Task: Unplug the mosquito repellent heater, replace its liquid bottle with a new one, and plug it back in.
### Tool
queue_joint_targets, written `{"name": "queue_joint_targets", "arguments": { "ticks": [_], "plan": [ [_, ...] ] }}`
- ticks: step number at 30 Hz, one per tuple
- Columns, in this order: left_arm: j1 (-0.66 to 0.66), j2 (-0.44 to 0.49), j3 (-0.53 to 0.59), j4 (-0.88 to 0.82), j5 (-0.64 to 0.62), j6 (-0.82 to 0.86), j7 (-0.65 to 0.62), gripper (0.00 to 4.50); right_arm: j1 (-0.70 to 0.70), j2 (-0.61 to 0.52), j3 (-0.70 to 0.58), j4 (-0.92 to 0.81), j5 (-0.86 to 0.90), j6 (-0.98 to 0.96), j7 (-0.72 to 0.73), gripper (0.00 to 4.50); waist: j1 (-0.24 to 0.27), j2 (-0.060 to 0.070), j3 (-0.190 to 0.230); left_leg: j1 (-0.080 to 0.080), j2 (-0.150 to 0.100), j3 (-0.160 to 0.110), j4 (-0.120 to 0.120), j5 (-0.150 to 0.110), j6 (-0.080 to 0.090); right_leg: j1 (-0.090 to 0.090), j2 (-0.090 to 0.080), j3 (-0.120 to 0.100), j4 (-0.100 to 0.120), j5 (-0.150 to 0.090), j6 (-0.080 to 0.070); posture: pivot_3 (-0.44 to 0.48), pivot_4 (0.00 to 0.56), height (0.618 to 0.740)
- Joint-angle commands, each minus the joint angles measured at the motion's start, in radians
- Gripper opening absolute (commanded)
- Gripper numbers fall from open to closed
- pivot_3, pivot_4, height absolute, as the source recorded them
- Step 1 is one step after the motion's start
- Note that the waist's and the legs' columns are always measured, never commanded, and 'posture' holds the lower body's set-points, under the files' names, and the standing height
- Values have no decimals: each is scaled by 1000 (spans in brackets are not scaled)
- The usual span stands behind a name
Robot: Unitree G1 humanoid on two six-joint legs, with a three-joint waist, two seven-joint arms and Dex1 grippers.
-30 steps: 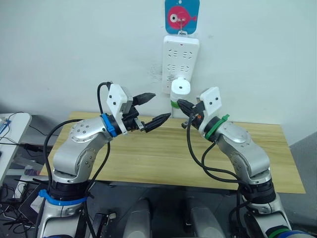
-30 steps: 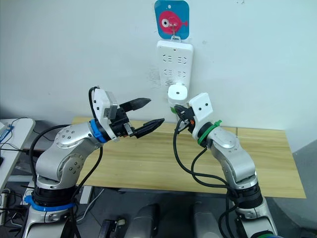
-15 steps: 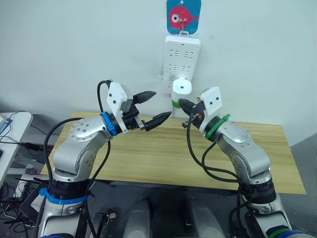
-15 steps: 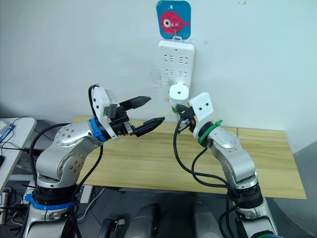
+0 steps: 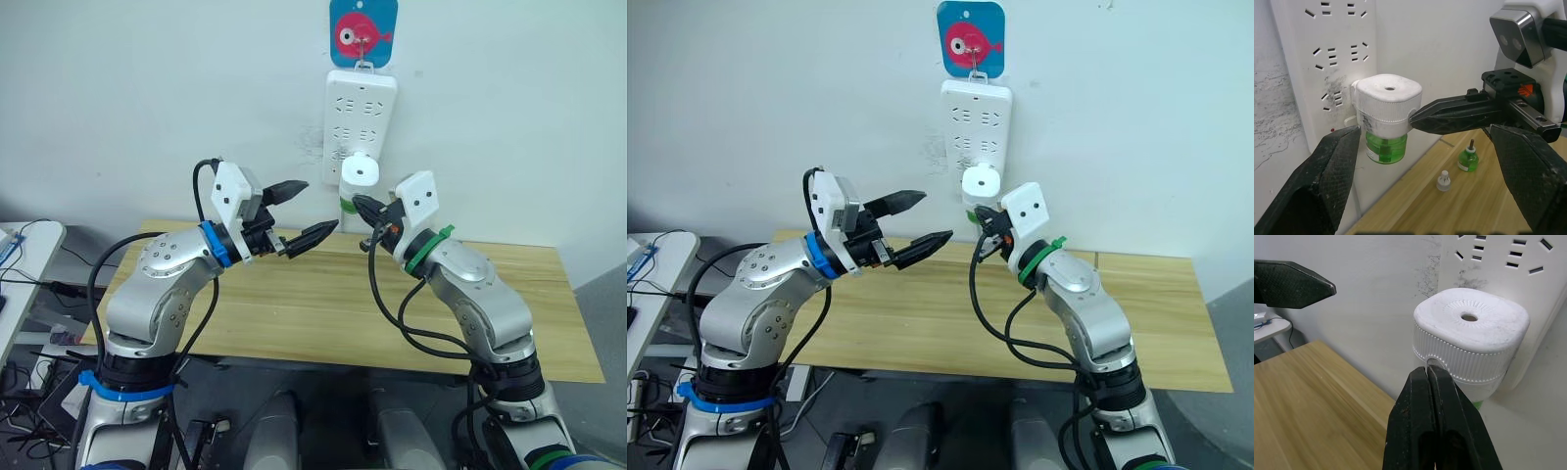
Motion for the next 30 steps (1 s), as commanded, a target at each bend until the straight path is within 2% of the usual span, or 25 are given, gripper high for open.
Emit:
{"name": "queue_joint_targets", "arguments": {
  "ticks": [1, 5, 9, 12, 15, 20, 25, 26, 30],
  "plan": [
    [-11, 16, 19, -2, -2, -31, -7, 4500, -7, -32, -36, -74, 79, 53, 67, 44, 0, 0, 0, 0, 0, 0, 0, 0, 0, 0, 0, 0, 0, 0, 0, 49, 210, 740],
    [0, 60, 36, 29, 2, -44, -36, 4500, 18, -117, -68, -138, 171, 104, 168, 44, -1, 0, 0, 0, 0, 0, -5, 0, 0, 0, 0, 0, -3, 0, 0, 56, 210, 740],
    [-5, 149, 72, 104, 10, -50, -85, 4500, 61, -246, -181, -197, 306, 147, 291, 44, 0, 0, 0, 0, 1, 0, -12, 0, 0, -1, 0, -1, -9, 0, 0, 66, 211, 740],
    [-14, 248, 68, 185, 56, -58, -129, 4500, 89, -370, -296, -175, 378, 136, 389, 44, 1, 0, 0, 0, 0, 0, -13, 0, 0, 0, 0, -1, -12, 0, 0, 73, 210, 740],
    [-19, 324, 72, 291, 100, -119, -185, 4500, 115, -497, -370, -103, 383, 66, 511, 635, 2, 0, 0, 0, 0, 1, -13, 0, 0, 0, 0, -1, -13, 0, 0, 78, 207, 740],
    [-45, 389, 70, 441, 159, -231, -254, 4500, 138, -624, -432, 27, 353, -33, 611, 2480, 3, 0, 0, 1, 0, 2, -13, 0, 0, 0, 0, -1, -14, 0, 0, 76, 206, 740],
    [-142, 409, 86, 620, 193, -301, -281, 4500, 168, -712, -470, 161, 306, -158, 702, 4284, 5, 0, 0, 0, -1, 2, -13, 0, 0, 0, 0, -1, -14, 0, 0, 73, 203, 740],
    [-149, 410, 83, 637, 201, -318, -283, 4500, 164, -715, -472, 172, 307, -166, 704, 4474, 5, 0, 0, 1, -1, 2, -13, 0, 0, 0, 0, 0, -14, 0, 0, 67, 195, 740],
    [-157, 412, 72, 678, 240, -375, -281, 4500, 160, -718, -476, 182, 320, -161, 697, 4474, 2, 0, 0, 1, 0, 2, -13, 0, 0, 0, 0, -1, -13, 0, 0, 67, 192, 740]
  ]
}}
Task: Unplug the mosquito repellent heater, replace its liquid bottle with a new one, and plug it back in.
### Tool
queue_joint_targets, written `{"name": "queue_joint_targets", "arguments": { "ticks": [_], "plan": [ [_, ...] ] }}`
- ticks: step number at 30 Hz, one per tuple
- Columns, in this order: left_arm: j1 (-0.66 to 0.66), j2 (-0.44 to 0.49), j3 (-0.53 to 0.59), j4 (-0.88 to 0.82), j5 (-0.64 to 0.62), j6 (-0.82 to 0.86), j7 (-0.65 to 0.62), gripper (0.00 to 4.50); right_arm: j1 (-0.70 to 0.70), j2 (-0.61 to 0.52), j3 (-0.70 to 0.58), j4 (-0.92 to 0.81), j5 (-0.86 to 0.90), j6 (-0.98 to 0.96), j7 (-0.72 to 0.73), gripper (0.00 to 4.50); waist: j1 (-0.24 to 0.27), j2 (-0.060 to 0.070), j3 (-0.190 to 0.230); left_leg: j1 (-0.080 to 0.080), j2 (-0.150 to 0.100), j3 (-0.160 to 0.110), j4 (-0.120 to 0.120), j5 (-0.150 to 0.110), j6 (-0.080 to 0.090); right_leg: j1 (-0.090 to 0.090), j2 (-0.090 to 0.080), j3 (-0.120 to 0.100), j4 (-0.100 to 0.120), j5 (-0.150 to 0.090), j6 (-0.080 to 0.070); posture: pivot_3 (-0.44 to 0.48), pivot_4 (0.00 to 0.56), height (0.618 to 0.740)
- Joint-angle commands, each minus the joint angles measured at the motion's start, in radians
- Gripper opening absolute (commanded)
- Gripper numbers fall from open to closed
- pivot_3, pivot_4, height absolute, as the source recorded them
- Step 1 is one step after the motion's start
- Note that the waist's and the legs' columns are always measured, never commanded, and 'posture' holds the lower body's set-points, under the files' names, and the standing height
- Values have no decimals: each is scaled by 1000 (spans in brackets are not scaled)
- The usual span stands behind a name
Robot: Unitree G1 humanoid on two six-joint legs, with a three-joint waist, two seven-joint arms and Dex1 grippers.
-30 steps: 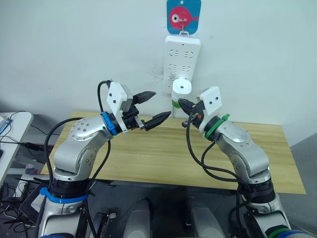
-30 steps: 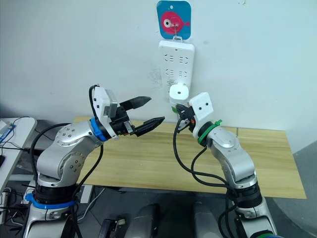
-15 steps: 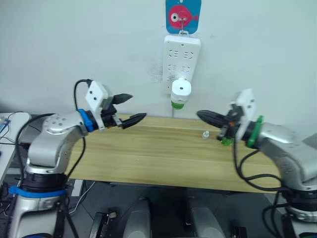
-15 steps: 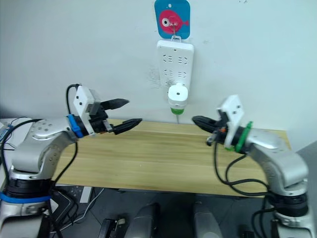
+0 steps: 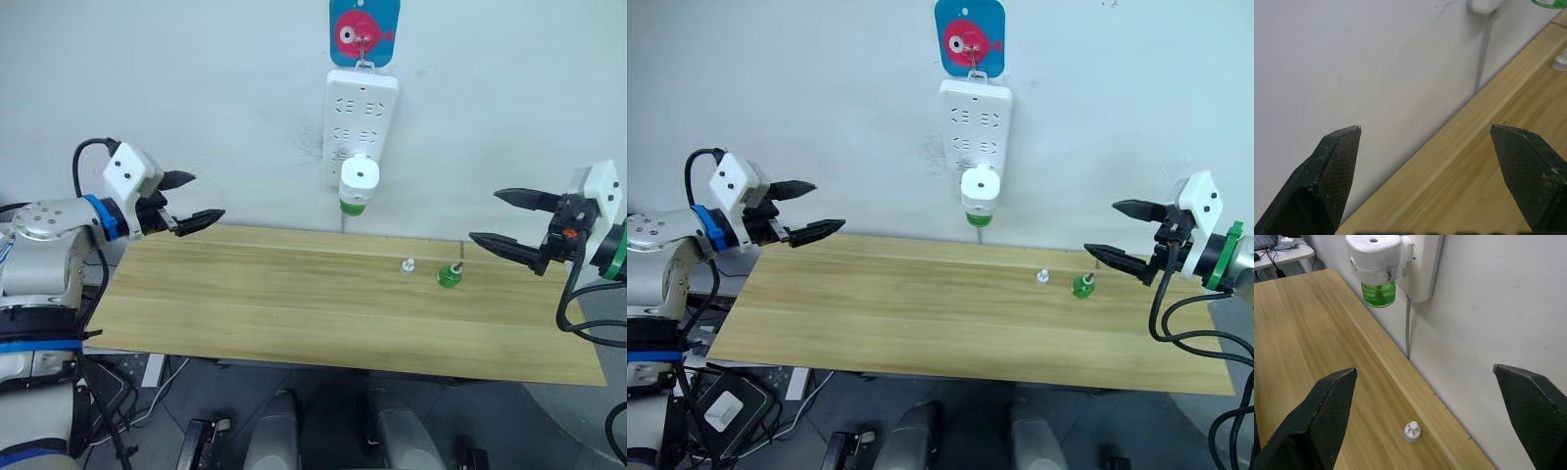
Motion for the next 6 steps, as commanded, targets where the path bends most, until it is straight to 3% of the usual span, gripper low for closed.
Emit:
{"name": "queue_joint_targets", "arguments": {
  "ticks": [1, 6],
  "plan": [
    [-13, 13, 13, 19, 27, -50, -3, 4500, -7, -17, -42, -14, 29, 4, 4, 4474, -3, 0, 0, 0, 0, 0, 0, 0, 0, 0, 0, 0, 0, 0, 0, 67, 192, 740],
    [-26, 5, 33, 30, -1, -39, -33, 4500, 8, -15, -39, -32, 26, -3, -2, 4474, -2, 0, 0, 0, 0, 0, 0, 0, 0, 0, 0, 0, 1, 0, 0, 73, 187, 740]
  ]
}}
